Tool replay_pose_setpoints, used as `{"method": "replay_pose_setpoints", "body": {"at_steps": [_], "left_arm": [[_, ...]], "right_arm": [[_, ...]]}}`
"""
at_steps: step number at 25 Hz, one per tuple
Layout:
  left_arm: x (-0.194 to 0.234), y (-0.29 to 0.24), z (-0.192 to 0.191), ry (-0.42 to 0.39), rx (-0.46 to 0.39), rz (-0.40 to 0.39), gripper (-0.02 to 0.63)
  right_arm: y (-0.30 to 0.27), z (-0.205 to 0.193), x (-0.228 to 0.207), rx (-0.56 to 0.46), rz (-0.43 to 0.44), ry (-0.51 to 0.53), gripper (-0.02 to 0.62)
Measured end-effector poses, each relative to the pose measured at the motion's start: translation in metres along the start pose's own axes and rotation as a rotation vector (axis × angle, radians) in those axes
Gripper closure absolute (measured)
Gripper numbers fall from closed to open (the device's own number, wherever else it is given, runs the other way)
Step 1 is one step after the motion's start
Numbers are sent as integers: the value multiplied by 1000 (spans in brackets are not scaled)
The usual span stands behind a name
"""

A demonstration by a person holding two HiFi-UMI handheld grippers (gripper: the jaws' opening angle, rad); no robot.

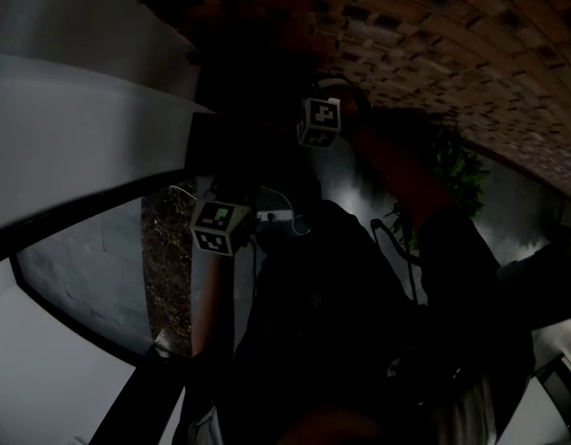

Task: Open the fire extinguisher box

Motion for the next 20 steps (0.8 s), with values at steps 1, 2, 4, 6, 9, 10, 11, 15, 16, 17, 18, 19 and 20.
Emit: {"method": "replay_pose_setpoints", "body": {"at_steps": [1,2,4,6,9,10,11,15,16,17,18,19,20], "left_arm": [[-2,-1,1,-2,1,1,606],[-4,-1,1,-4,1,3,606],[-7,-1,0,-6,5,7,606],[-9,-1,-2,-6,11,13,606],[-8,2,-2,-8,15,27,606],[-7,4,-1,-7,15,32,606],[-5,6,0,-6,13,38,606],[6,16,6,8,-1,75,606],[9,17,7,9,-3,78,606],[11,17,8,11,-5,80,606],[13,17,9,12,-6,80,606],[15,16,9,13,-7,81,606],[16,16,10,14,-8,83,606]], "right_arm": [[-3,-2,-4,2,-10,0,606],[-5,-5,-9,2,-19,-1,606],[-9,-10,-18,2,-41,-5,606],[-13,-14,-26,5,-60,-15,607],[-18,-19,-37,15,-83,-25,607],[-20,-21,-40,21,-90,-31,607],[-22,-23,-44,28,-94,-41,607],[-33,-28,-60,63,-101,-65,607],[-35,-30,-63,71,-104,-62,607],[-36,-31,-66,75,-107,-59,607],[-37,-31,-68,74,-112,-54,607],[-39,-30,-69,69,-116,-50,607],[-40,-28,-69,63,-118,-47,607]]}}
Point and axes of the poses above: the fingertips, and each gripper's own axes: y backward along the fingers, x to its left, z out of its top, the point moved 5 cm from there along y, backward along the fingers, and after that the axes turned 9 degrees about -z, right-handed, at the moved point
